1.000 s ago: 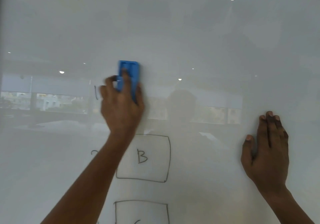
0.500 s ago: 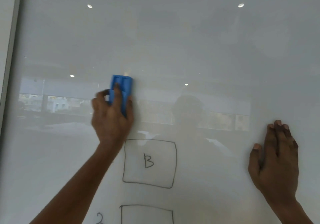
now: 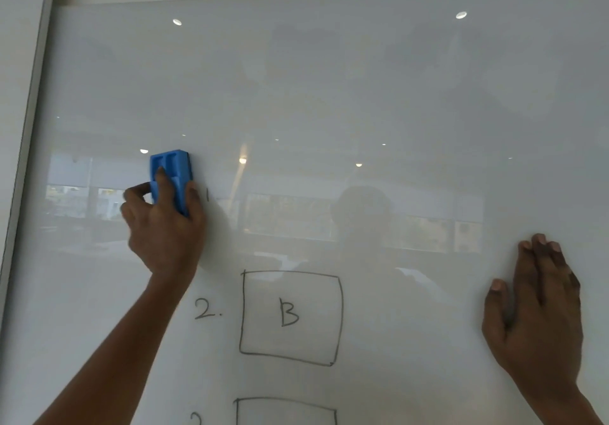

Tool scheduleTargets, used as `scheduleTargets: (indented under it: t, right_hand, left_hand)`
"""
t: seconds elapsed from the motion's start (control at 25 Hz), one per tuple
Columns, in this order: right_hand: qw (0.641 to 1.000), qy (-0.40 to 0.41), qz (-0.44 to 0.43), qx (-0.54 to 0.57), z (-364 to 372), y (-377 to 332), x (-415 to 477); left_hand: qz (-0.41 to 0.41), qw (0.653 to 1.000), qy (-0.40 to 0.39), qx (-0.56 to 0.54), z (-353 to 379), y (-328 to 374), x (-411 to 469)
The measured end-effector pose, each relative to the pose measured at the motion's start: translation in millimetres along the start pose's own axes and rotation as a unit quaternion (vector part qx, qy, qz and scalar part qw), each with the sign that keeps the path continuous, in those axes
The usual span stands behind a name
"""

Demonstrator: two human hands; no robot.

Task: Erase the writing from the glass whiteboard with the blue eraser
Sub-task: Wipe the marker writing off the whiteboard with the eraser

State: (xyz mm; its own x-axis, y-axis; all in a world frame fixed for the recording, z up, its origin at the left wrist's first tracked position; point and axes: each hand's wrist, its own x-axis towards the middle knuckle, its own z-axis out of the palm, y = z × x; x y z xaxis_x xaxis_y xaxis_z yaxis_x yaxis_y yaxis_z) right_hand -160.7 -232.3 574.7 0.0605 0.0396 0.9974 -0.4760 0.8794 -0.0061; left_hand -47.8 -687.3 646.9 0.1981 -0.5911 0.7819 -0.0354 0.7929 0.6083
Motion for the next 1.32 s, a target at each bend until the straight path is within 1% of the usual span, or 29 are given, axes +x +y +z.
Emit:
scheduleTargets:
  t: [0.04, 0.08, 0.16, 0.2, 0.24, 0.28, 0.32, 0.36, 0.4, 0.44, 0.48, 0.52, 0.56, 0.6, 0.64, 0.68, 0.72, 0.76, 0.84, 0.88, 0.92, 0.96, 1.0, 1.08, 1.12, 1.2, 1.24, 1.28, 1.32]
  right_hand:
    - [1.000, 0.000, 0.001, 0.000, 0, -1, 0]
    - [1.000, 0.000, 0.002, -0.002, -1, -1, 0]
    - [1.000, 0.000, 0.003, 0.001, 0, -1, -1]
    - [1.000, 0.000, 0.001, 0.003, -1, 0, -1]
    - [1.000, -0.001, -0.001, 0.006, -1, 2, -1]
    - [1.000, -0.004, -0.006, 0.009, -2, 4, -1]
    - [1.000, -0.008, -0.011, 0.011, -2, 5, -1]
    - [1.000, -0.010, -0.013, 0.011, -2, 5, -1]
    - [1.000, -0.008, -0.011, 0.009, -1, 4, 0]
    - [1.000, -0.006, -0.008, 0.008, -1, 2, 0]
    - [1.000, -0.006, -0.003, 0.006, 0, 1, 0]
    - [1.000, -0.006, 0.000, 0.005, 0, 0, 0]
    - [1.000, -0.006, -0.001, 0.005, 0, 0, -1]
    - [1.000, -0.006, -0.003, 0.005, 0, 2, -2]
    - [1.000, -0.006, -0.005, 0.005, -1, 3, -2]
    - [1.000, -0.007, -0.008, 0.006, -1, 4, -2]
    - [1.000, -0.007, -0.010, 0.008, -2, 5, -2]
    - [1.000, -0.007, -0.007, 0.012, -2, 4, -2]
    - [1.000, -0.005, 0.000, 0.012, -2, 3, -1]
    - [1.000, -0.003, 0.001, 0.008, -1, 1, 0]
    - [1.000, -0.001, 0.000, 0.003, -1, 0, 0]
    - [1.000, 0.000, 0.000, -0.001, -1, 0, 0]
    - [1.000, 0.000, -0.001, -0.003, -1, 0, 0]
    - [1.000, 0.000, -0.004, -0.004, 0, -1, -1]
    - [1.000, 0.000, -0.003, -0.006, 0, -1, -1]
    - [1.000, -0.004, -0.003, -0.005, -1, 2, -2]
    - [1.000, -0.008, -0.004, -0.001, -1, 3, -3]
    - [1.000, -0.010, -0.005, 0.003, -2, 4, -3]
    - [1.000, -0.011, -0.005, 0.007, -2, 4, -2]
  left_hand:
    - [0.063, 0.998, 0.006, -0.008, -1, 9, -13]
    - [0.160, 0.987, 0.007, -0.020, -1, 17, -30]
    - [0.372, 0.927, -0.010, -0.038, 1, 19, -59]
    - [0.435, 0.900, -0.019, -0.036, 2, 16, -63]
    - [0.453, 0.891, -0.019, -0.036, 3, 12, -58]
    - [0.422, 0.906, -0.010, -0.031, 3, 7, -50]
    - [0.341, 0.940, 0.002, -0.021, 3, 1, -41]
    - [0.223, 0.975, 0.009, -0.014, 3, -3, -33]
    - [0.094, 0.995, 0.006, -0.020, 3, -3, -25]
    - [-0.004, 1.000, -0.001, -0.026, 1, 1, -22]
    - [-0.038, 0.999, -0.007, -0.029, -2, 9, -26]
    - [0.001, 1.000, -0.004, -0.030, -3, 18, -35]
    - [0.110, 0.993, 0.001, -0.034, -3, 22, -52]
    - [0.264, 0.963, 0.000, -0.044, -4, 23, -73]
    - [0.397, 0.916, -0.012, -0.050, -5, 18, -92]
    - [0.468, 0.882, -0.024, -0.046, -6, 10, -99]
    - [0.477, 0.877, -0.029, -0.042, -6, 0, -95]
    - [0.422, 0.905, -0.025, -0.037, -6, -10, -85]
    - [0.195, 0.981, -0.010, -0.019, -5, -24, -58]
    - [0.094, 0.995, -0.012, -0.018, -6, -27, -47]
    - [0.035, 0.999, -0.014, -0.020, -6, -27, -43]
    - [0.015, 1.000, -0.013, -0.019, -6, -21, -45]
    - [0.029, 0.999, -0.008, -0.019, -5, -13, -53]
    - [0.144, 0.989, 0.000, -0.041, -6, 9, -90]
    - [0.237, 0.970, -0.005, -0.061, -7, 21, -117]
    - [0.417, 0.904, -0.036, -0.086, -10, 37, -170]
    - [0.462, 0.880, -0.049, -0.095, -11, 39, -179]
    - [0.473, 0.874, -0.050, -0.102, -10, 34, -177]
    - [0.450, 0.887, -0.038, -0.097, -8, 24, -167]
